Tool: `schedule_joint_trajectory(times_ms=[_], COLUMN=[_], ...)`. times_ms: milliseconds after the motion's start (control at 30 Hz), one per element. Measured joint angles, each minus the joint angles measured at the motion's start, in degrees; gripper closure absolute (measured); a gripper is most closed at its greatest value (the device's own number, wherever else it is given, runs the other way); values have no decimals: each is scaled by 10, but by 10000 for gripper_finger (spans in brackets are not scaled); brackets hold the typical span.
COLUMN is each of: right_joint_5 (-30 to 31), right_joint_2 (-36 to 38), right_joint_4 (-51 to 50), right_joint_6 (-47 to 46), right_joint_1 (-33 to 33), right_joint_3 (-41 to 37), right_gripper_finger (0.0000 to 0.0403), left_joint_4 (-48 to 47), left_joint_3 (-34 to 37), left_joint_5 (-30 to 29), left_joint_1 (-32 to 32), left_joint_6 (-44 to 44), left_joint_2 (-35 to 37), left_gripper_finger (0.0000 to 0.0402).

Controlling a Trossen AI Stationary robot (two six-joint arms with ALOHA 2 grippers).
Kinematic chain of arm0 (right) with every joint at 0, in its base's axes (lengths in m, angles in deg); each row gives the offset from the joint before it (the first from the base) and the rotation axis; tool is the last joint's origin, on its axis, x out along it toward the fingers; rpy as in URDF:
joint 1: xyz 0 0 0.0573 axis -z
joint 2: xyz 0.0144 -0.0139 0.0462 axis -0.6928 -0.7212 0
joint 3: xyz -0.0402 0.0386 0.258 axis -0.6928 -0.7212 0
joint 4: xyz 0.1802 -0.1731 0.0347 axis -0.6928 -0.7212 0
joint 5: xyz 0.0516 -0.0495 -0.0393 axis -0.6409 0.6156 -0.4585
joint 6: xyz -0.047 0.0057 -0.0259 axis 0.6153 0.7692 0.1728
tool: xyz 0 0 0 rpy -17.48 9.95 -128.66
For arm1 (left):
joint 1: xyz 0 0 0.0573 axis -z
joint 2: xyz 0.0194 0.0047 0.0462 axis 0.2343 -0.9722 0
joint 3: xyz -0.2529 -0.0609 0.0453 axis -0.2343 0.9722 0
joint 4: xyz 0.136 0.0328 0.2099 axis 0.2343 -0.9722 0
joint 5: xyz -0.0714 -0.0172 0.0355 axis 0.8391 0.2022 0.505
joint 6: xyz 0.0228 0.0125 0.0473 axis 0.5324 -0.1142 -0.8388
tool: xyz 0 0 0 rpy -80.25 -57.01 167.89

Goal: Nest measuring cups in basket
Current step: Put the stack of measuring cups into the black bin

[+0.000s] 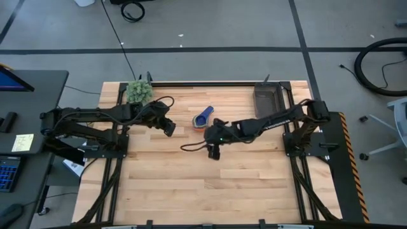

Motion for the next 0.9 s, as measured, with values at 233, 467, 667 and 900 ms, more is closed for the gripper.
schedule_joint_trajectory(times_ms=[233,467,667,900], right_joint_5=[-39,-41,-40,31], right_joint_2=[0,0,0,-14], right_joint_4=[70,62,62,58], right_joint_6=[-8,-8,82,167], right_joint_1=[-17,-16,0,24], right_joint_3=[0,0,0,0], right_gripper_finger=[146,146,146,146], left_joint_4=[0,0,0,0], left_joint_3=[0,0,0,0], left_joint_5=[0,0,0,0], left_joint_1=[0,0,0,0], left_joint_6=[0,0,0,-3], left_joint_2=[0,0,0,0], left_gripper_finger=[260,260,260,260])
